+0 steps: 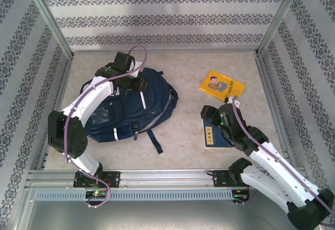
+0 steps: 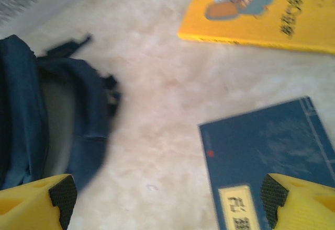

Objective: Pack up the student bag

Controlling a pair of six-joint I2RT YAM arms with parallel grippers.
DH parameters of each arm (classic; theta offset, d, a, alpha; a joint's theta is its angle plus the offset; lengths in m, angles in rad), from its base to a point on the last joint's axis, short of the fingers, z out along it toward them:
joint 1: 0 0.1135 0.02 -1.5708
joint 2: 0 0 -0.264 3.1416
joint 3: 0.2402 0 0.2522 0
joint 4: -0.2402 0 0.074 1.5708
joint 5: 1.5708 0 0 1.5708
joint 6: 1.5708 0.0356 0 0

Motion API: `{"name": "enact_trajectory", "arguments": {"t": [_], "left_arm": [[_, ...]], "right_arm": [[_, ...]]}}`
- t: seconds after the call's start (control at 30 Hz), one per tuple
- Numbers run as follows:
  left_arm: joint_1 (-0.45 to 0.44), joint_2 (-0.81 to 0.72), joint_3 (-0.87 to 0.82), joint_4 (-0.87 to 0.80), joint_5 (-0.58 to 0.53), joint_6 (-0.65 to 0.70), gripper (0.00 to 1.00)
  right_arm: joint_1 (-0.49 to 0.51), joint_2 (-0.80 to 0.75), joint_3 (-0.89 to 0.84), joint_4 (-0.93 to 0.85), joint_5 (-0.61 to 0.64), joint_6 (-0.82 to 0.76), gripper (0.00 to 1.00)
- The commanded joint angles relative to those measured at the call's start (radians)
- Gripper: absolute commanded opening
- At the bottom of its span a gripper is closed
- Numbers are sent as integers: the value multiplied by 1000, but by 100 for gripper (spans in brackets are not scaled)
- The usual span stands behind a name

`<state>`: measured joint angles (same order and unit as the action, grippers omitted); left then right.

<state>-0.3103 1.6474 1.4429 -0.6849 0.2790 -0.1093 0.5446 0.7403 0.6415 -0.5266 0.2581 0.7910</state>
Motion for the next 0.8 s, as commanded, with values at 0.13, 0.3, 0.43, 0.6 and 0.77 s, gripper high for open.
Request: {"name": "enact_trajectory", "arguments": {"t": [0.13, 0.3, 0.43, 0.6, 0.77], "left_arm": [[-1, -149, -54, 62, -40, -93, 53], [-77, -274, -156, 158, -52, -231, 62], [-212, -308, -266, 295, 1, -395, 61], [-386, -259, -359, 473, -62, -563, 65], [-425, -109, -414, 627, 49, -682, 67]], "right_arm": [[-161, 34, 7, -108, -56, -31, 92], [-372, 71, -58, -29, -261, -14, 91], [-520, 119, -110, 37, -335, 17, 91], [-550, 204, -116, 95, -304, -1, 92], [-555, 362, -87, 122, -359, -93, 93]]}}
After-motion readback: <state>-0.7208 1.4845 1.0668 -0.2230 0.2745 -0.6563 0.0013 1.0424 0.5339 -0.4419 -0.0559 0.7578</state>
